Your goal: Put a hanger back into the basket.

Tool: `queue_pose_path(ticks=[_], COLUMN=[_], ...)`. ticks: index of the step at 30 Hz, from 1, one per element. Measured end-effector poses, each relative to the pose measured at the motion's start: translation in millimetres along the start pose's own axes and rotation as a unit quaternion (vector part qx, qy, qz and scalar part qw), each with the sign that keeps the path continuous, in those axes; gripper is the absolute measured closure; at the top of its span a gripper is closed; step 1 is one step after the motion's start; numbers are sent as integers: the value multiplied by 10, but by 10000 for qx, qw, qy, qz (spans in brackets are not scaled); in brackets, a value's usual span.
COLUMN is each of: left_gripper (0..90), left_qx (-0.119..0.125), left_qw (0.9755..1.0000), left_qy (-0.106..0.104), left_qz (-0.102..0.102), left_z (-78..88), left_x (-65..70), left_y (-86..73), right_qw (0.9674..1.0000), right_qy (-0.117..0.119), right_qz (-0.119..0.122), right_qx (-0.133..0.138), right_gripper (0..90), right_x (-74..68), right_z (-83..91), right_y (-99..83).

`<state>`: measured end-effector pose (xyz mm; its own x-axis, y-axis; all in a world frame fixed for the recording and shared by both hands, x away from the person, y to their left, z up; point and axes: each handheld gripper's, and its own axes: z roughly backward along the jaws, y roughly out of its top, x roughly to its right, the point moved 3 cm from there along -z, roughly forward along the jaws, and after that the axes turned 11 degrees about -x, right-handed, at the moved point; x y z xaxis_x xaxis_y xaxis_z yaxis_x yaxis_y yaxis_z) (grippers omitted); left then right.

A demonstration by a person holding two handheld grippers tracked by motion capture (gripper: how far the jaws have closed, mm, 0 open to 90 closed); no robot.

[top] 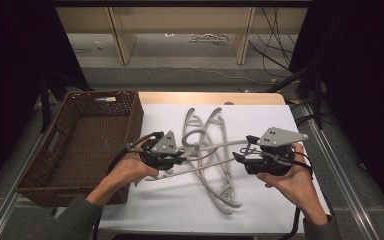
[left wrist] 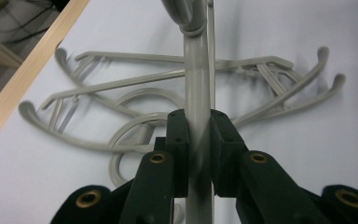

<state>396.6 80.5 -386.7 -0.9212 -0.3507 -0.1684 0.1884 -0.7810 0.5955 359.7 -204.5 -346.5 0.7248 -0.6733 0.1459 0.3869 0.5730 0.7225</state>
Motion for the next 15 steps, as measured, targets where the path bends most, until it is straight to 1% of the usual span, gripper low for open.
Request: queue_pose_path(ticks=[2,3,5,7,8,9,10,11,12,13,14,15], left_gripper=[797,796,797,797,797,797,797,797,797,796,796,796], left_qx=[80,164,291,338,383,457,508,561,624,696,751,777], left_qw=[9995,9986,9963,9944,9933,9913,9900,9889,9872,9847,9823,9812], left_qy=[-34,-72,-91,-120,-133,-152,-186,-223,-244,-283,-334,-342], left_qz=[289,507,801,991,1083,1221,1301,1360,1448,1571,1682,1734], left_z=[54,87,137,182,203,226,249,264,290,314,349,375], left_x=[-84,-119,-165,-198,-214,-230,-244,-256,-274,-292,-319,-338], left_y=[-14,-21,-26,-31,-33,-36,-37,-40,-45,-48,-54,-59], right_qw=[10000,10000,10000,9998,9998,9998,9998,9997,9997,9997,9997,9997], right_qy=[-9,36,59,124,153,153,106,144,143,150,158,158], right_qz=[-26,-16,-36,-54,-68,-68,-106,-135,-139,-159,-164,-164], right_qx=[2,44,46,115,95,95,96,106,103,58,2,2], right_gripper=[346,340,334,321,308,308,305,303,296,272,268,268], right_x=[-11,-40,-50,-77,-94,-94,-101,-114,-123,-158,-180,-180], right_z=[0,-9,-4,-16,-25,-25,-37,-53,-68,-115,-146,-146], right_y=[-1,5,6,10,4,4,-4,-12,-20,-46,-63,-63])
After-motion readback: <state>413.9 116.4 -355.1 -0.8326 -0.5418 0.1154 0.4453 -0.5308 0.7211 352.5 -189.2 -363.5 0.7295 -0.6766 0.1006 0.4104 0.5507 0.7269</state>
